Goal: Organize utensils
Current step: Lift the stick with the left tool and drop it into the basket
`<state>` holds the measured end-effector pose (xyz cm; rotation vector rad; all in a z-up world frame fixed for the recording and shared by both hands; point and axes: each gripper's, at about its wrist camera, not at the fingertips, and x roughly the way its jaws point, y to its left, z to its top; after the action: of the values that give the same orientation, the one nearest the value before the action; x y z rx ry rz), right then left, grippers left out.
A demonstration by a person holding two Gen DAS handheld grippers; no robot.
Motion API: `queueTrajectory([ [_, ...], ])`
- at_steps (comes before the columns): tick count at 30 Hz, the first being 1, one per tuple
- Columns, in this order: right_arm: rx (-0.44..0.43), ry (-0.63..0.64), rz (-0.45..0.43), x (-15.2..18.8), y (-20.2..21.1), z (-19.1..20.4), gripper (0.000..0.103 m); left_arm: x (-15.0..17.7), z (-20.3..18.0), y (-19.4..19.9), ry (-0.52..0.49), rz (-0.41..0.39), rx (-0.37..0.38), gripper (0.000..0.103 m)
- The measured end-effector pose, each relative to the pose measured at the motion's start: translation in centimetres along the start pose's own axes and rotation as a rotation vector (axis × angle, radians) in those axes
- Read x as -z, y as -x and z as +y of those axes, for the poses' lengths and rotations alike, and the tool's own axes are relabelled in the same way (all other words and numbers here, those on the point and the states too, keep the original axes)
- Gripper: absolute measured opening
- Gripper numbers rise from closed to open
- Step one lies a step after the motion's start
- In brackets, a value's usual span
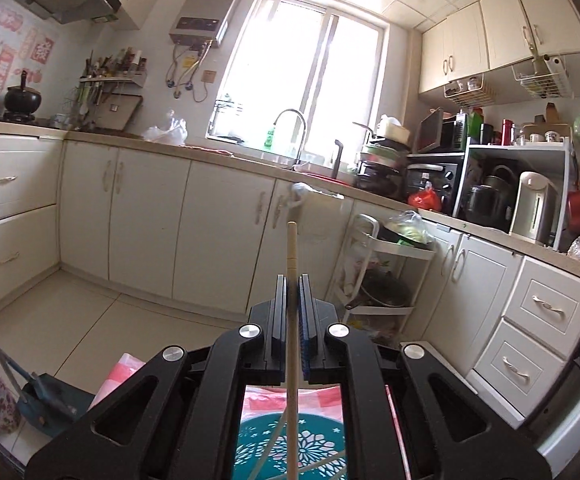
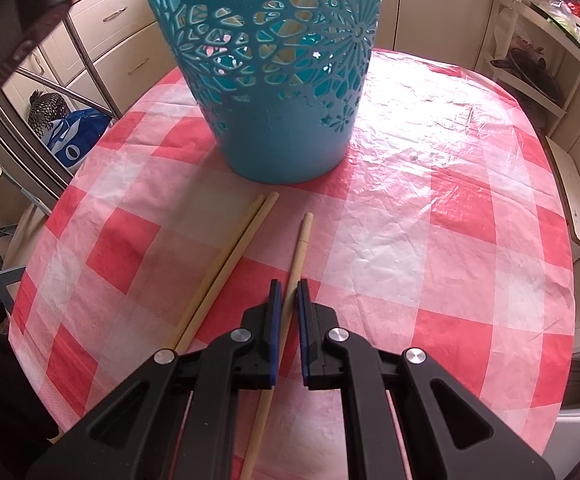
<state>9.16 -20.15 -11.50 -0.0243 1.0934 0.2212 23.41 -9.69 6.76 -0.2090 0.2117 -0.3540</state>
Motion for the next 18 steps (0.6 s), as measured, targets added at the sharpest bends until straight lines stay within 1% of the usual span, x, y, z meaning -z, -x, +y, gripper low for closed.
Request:
queueTrajectory([
  [4,0.001,0.003,0.002,0.0,0.0,0.0,0.009,1.1,0.8,-0.7,0.000,0.035,-0.014,0.005],
  [8,-0.001,0.006,0.006,0.0,0.0,0.1,0.009,2.7,1.0,-1.0,-0.033,0.107,-0.018,0.005],
  [9,-0.003,0.007,0.007,0.0,0.0,0.1,0.009,3.1,1.2,-0.8,-0.037,0.128,-0.016,0.007],
  [11,-0.011,0.005,0.009,0.1,0.1,-0.1,0.009,3.9,1.6,0.0,-0.034,0.153,-0.022,0.019],
  [12,-0.017,0.000,0.011,0.1,0.1,-0.2,0.009,4.0,1.9,0.6,-0.031,0.175,-0.033,0.035],
  [13,-0.025,-0.009,0.012,0.1,0.1,-0.4,0.009,4.3,2.2,1.2,-0.029,0.185,-0.046,0.049],
  [16,-0.030,-0.015,0.012,0.2,0.1,-0.5,0.009,4.3,3.4,3.6,-0.016,0.207,-0.075,0.063],
  [17,-0.028,-0.012,0.011,0.2,0.1,-0.4,0.009,4.4,3.8,4.4,-0.011,0.213,-0.085,0.065],
  [18,-0.026,-0.010,0.010,0.2,0.1,-0.4,0.009,4.4,4.2,5.4,-0.003,0.215,-0.101,0.072],
])
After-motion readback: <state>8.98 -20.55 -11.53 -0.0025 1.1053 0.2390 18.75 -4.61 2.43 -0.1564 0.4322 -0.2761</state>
